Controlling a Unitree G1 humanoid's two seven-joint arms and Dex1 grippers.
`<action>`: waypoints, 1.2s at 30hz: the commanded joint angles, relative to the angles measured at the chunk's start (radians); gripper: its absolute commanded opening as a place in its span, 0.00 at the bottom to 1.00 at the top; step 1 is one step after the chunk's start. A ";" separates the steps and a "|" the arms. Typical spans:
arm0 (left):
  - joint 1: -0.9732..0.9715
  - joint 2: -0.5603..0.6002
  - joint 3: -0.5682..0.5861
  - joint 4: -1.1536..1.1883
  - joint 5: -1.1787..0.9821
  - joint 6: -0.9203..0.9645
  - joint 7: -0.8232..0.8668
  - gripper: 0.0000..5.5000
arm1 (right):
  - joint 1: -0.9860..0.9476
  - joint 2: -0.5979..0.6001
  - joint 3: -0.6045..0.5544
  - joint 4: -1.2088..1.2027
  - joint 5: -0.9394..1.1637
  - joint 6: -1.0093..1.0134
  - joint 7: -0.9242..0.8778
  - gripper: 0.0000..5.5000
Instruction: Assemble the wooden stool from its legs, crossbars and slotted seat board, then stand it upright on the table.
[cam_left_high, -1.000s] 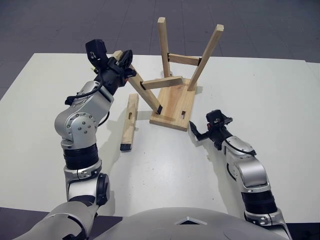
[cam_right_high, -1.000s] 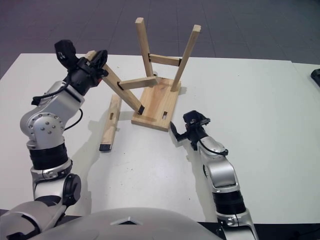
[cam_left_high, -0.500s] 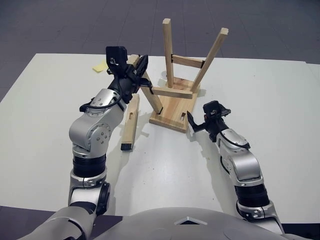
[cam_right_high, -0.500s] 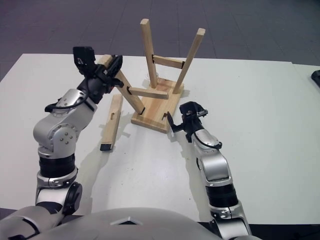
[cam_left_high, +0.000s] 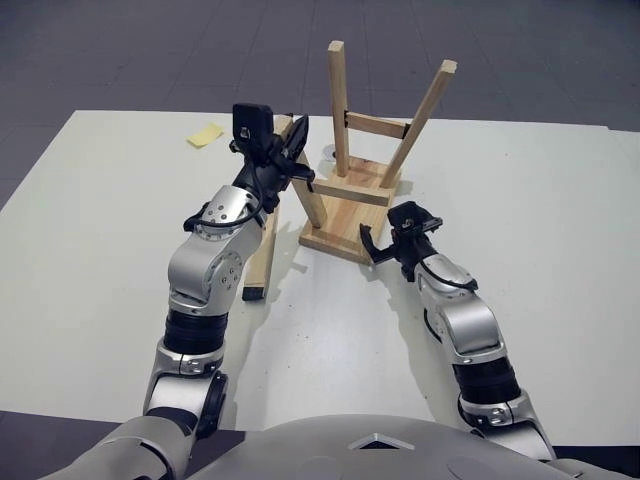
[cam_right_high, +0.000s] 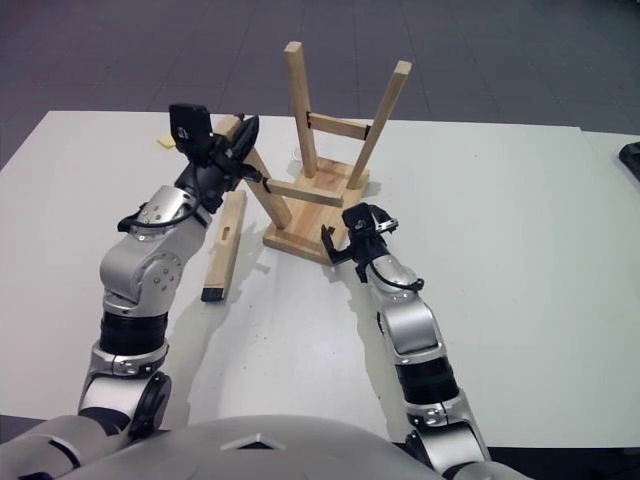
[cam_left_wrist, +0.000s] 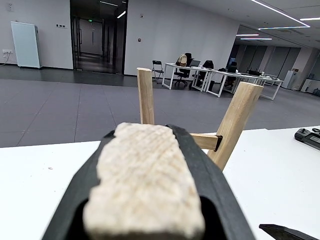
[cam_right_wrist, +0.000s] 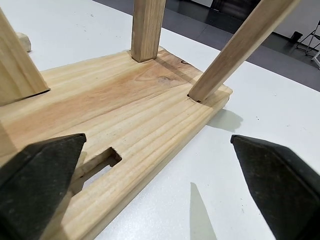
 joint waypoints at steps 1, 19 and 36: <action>0.171 -0.014 -0.064 0.198 0.067 0.104 -0.007 0.19 | -0.063 0.034 -0.002 0.053 -0.010 0.021 -0.024 0.98; 0.117 -0.117 0.009 0.151 0.056 -0.049 -0.093 0.41 | -0.079 0.036 0.016 0.175 -0.026 -0.049 -0.013 0.98; -0.181 -0.054 0.321 -0.139 -0.153 -0.062 -0.028 0.93 | -0.048 0.031 0.010 0.172 -0.048 -0.070 -0.023 0.98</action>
